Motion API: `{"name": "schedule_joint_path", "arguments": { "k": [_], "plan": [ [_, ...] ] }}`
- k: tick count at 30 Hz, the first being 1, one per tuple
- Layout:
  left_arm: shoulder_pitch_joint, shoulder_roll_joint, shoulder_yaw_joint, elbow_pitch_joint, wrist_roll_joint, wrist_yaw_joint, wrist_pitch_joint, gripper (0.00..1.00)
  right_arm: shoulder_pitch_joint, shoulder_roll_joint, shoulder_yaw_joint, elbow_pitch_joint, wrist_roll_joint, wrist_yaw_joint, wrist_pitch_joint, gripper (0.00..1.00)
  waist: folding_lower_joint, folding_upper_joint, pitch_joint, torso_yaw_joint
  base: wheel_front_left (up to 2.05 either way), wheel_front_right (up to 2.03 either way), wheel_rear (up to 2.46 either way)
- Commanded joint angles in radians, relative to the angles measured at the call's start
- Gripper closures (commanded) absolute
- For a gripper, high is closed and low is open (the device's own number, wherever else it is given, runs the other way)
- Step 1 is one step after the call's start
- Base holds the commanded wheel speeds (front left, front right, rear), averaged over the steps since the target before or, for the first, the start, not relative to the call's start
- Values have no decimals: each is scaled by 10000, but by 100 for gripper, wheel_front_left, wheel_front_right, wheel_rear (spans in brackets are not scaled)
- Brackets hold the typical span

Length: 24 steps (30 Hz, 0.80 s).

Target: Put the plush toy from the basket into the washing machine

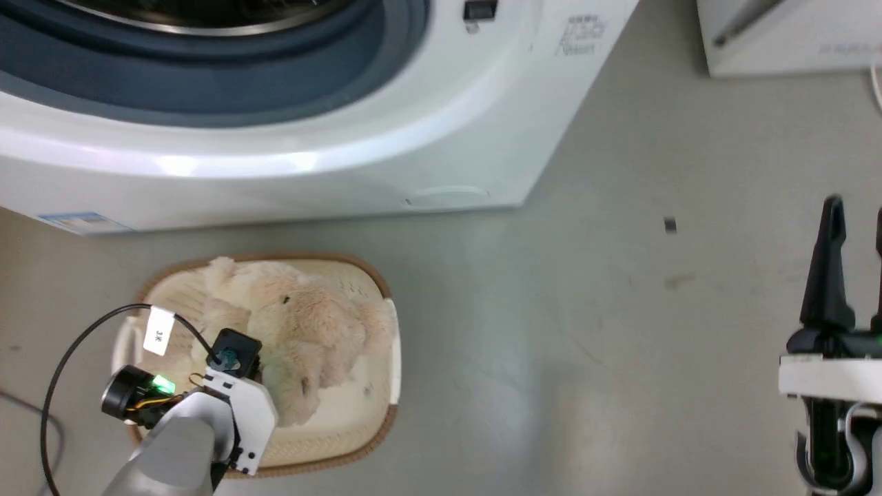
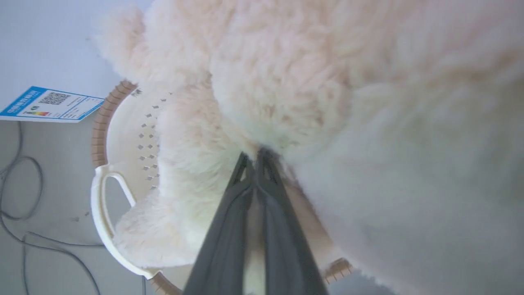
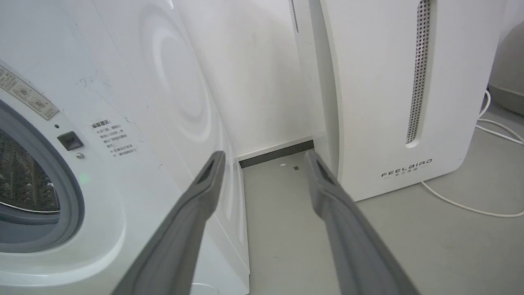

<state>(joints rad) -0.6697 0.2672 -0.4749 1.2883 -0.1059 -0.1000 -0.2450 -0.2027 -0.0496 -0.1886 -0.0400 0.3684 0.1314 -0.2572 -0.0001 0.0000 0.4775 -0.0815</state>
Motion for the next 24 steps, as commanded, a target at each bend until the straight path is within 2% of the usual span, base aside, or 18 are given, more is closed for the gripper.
{"name": "schedule_joint_path", "arguments": {
  "k": [1,12,24],
  "plan": [
    [136,-39,65,-120,-105,-10,-117,100,228,-6,-42,77,-101,-7,-45,0,1,0,-777,420,0,0,0],
    [970,-137,380,-2197,-439,311,-166,100,1153,-6,-370,441,-171,-7,-45,0,1,0,-2282,1032,0,0,0],
    [1736,-182,856,-4618,-543,1042,-167,100,1636,-6,-350,515,-155,-7,-45,0,1,0,-3119,1160,0,0,0]
  ]
}}
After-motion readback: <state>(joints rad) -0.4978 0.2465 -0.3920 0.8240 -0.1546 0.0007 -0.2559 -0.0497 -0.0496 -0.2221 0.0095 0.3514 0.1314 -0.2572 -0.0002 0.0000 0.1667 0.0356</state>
